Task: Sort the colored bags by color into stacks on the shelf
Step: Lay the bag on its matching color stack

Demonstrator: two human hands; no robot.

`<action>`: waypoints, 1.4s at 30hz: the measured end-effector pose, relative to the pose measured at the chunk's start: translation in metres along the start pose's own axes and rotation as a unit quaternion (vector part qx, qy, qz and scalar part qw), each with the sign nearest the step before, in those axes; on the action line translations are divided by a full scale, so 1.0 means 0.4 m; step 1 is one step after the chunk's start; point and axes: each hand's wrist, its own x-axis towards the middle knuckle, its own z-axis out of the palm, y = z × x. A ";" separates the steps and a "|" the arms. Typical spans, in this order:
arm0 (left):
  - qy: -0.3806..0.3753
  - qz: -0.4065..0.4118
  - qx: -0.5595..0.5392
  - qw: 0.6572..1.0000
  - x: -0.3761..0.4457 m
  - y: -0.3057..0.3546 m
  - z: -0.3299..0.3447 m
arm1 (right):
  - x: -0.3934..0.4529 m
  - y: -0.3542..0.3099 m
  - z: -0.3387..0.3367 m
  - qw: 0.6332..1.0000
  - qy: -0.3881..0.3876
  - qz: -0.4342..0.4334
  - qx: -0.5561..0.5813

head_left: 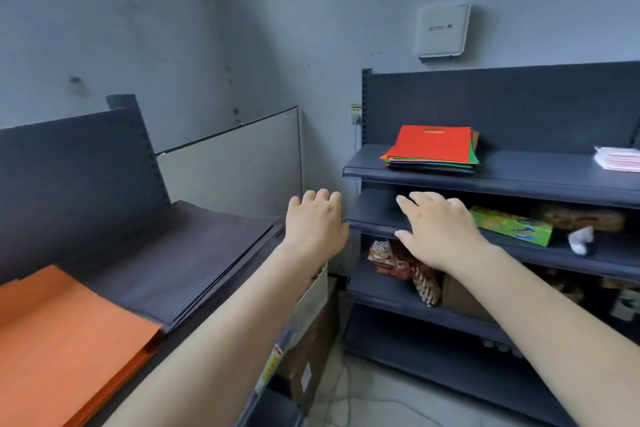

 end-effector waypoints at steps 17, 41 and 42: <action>0.005 0.112 -0.021 0.993 0.659 0.179 0.248 | 0.402 0.401 0.208 0.992 -0.026 0.124 0.002; -0.061 0.024 -0.083 0.994 1.121 0.345 0.594 | 0.792 0.786 0.534 0.974 -0.061 0.158 0.153; -0.064 0.019 -0.097 0.993 1.132 0.345 0.608 | 0.806 0.795 0.547 0.970 -0.062 0.170 0.161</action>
